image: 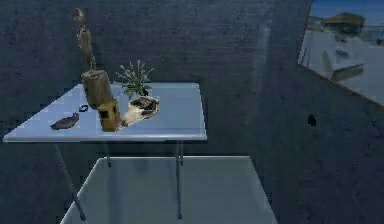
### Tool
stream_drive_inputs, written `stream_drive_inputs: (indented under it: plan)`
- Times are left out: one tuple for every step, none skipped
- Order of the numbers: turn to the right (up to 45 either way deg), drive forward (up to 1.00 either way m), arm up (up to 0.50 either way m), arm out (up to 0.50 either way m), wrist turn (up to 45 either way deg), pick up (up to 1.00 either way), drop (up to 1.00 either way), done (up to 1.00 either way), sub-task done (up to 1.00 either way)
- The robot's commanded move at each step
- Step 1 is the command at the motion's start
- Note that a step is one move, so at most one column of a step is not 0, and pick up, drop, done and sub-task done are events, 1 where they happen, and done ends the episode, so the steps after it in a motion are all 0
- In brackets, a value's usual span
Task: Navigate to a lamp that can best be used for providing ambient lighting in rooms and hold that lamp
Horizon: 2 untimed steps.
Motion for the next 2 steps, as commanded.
stream_drive_inputs:
  plan:
    - [0.0, 0.40, 0.00, 0.00, 0.0, 0.00, 0.00, 0.00, 0.00]
    - [-45.0, 0.00, 0.00, 0.00, 0.0, 0.00, 0.00, 0.00, 0.00]
